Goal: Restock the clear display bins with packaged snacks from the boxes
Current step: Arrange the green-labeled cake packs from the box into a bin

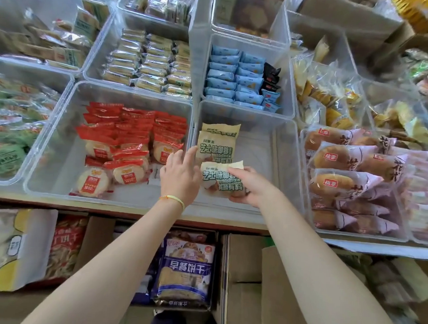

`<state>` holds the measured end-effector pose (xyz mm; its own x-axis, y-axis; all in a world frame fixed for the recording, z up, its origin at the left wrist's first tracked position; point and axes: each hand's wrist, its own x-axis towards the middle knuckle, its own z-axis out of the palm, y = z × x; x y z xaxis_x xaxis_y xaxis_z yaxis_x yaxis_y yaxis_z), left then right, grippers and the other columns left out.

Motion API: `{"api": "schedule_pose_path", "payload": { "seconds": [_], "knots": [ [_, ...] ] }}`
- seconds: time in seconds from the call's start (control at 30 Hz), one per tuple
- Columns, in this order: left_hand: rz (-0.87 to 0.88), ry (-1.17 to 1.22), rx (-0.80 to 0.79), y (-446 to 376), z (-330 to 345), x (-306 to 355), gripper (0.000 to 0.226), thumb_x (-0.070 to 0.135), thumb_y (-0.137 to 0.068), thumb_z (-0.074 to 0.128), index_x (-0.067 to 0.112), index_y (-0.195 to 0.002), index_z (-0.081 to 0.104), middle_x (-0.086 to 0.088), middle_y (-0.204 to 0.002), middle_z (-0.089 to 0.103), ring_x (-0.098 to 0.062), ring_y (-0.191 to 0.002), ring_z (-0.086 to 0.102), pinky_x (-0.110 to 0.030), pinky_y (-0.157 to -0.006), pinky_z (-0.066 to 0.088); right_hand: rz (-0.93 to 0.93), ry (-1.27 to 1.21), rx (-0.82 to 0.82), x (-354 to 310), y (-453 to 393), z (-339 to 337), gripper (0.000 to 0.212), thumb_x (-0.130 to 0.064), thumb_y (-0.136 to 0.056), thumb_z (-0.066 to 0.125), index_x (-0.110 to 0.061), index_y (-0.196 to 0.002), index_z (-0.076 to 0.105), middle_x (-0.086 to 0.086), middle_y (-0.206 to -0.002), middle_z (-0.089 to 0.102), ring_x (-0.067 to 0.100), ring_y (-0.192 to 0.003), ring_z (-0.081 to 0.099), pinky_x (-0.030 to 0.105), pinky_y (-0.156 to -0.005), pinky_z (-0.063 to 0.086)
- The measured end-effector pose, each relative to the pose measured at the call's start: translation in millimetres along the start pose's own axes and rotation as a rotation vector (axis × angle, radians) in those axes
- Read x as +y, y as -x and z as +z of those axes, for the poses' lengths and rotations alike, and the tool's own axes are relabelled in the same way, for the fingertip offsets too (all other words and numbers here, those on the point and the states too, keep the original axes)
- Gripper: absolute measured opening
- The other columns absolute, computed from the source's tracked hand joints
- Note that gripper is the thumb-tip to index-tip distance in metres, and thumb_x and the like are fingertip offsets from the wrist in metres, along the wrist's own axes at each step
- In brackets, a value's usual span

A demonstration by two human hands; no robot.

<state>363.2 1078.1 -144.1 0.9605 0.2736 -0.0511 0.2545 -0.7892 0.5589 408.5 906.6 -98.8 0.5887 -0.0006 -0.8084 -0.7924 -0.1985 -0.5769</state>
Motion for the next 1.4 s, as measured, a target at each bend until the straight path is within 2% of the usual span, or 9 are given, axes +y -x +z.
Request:
{"api": "schedule_pose_path", "payload": {
  "seconds": [0.17,0.33,0.47,0.7,0.8,0.9,1.03,1.23,1.4],
  "knots": [
    [0.005,-0.230,-0.059,-3,5,6,0.054,0.025,-0.096,0.037,0.028,-0.150,0.028,-0.010,-0.153,0.035,-0.031,-0.142,0.027,-0.051,-0.105,0.034,0.009,-0.196,0.024,12,-37,20,0.042,-0.026,-0.094,0.070,-0.015,-0.128,0.047,0.016,-0.112,0.067,0.032,-0.087,0.070,0.048,-0.074,0.060],
    [0.002,-0.266,-0.053,-1,6,3,0.059,0.025,-0.095,0.040,0.029,-0.152,0.025,-0.008,-0.152,0.036,-0.030,-0.141,0.028,-0.049,-0.102,0.037,-0.002,-0.268,0.100,17,-67,35,0.073,-0.030,-0.076,0.087,-0.003,-0.132,0.048,0.023,-0.121,0.065,0.043,-0.096,0.070,0.055,-0.066,0.061],
    [0.004,-0.274,-0.050,-2,6,2,0.060,0.024,-0.094,0.042,0.029,-0.151,0.026,-0.009,-0.149,0.039,-0.031,-0.138,0.031,-0.048,-0.100,0.038,0.032,-0.247,0.046,11,-63,35,0.047,-0.030,-0.087,0.077,-0.008,-0.125,0.061,0.018,-0.125,0.066,0.038,-0.109,0.067,0.056,-0.082,0.059],
    [-0.011,-0.356,-0.061,0,2,5,0.056,0.027,-0.094,0.039,0.032,-0.148,0.028,-0.011,-0.129,0.051,-0.032,-0.120,0.043,-0.048,-0.093,0.040,-0.031,0.327,0.329,0,-41,24,0.082,-0.057,-0.086,0.069,-0.010,-0.146,0.038,0.011,-0.146,0.046,0.034,-0.126,0.051,0.050,-0.095,0.054],
    [-0.049,-0.408,-0.118,8,-6,15,0.059,0.029,-0.094,0.041,0.030,-0.150,0.022,-0.015,-0.139,0.045,-0.034,-0.127,0.039,-0.052,-0.102,0.034,-0.252,0.467,0.343,-2,-4,5,0.057,-0.047,-0.089,0.066,-0.014,-0.133,0.049,0.009,-0.131,0.054,0.028,-0.112,0.058,0.047,-0.094,0.055],
    [-0.027,-0.357,-0.099,35,-13,48,0.065,0.028,-0.090,0.047,0.018,-0.151,0.024,-0.018,-0.149,0.035,-0.035,-0.137,0.031,-0.052,-0.109,0.028,-0.387,0.494,0.185,6,49,-22,0.013,-0.028,-0.096,0.060,-0.015,-0.095,0.062,0.004,-0.091,0.065,0.020,-0.080,0.067,0.037,-0.068,0.061],
    [0.060,-0.132,0.005,92,-10,97,0.039,0.021,-0.085,0.054,0.009,-0.122,0.052,-0.017,-0.124,0.053,-0.035,-0.115,0.047,-0.045,-0.091,0.037,-0.346,0.622,-0.157,38,115,-66,0.028,-0.024,-0.102,0.052,-0.007,-0.081,0.060,0.008,-0.071,0.064,0.019,-0.060,0.063,0.027,-0.050,0.050],
    [0.087,-0.087,-0.439,175,40,178,0.022,0.031,-0.093,0.045,0.014,-0.099,0.058,-0.010,-0.106,0.067,-0.032,-0.098,0.062,-0.035,-0.077,0.047,-0.047,0.924,-0.415,109,130,-173,0.027,-0.019,-0.102,0.043,-0.004,-0.089,0.061,0.015,-0.079,0.068,0.027,-0.071,0.072,0.031,-0.059,0.057],
    [0.123,-0.301,-0.651,224,97,224,0.035,0.037,-0.096,0.049,0.012,-0.121,0.051,-0.011,-0.123,0.059,-0.032,-0.111,0.059,-0.038,-0.086,0.047,-0.039,0.974,-0.155,154,96,-256,0.029,-0.032,-0.102,0.051,-0.009,-0.093,0.065,0.011,-0.089,0.070,0.022,-0.077,0.071,0.032,-0.067,0.061]
  ]
}}
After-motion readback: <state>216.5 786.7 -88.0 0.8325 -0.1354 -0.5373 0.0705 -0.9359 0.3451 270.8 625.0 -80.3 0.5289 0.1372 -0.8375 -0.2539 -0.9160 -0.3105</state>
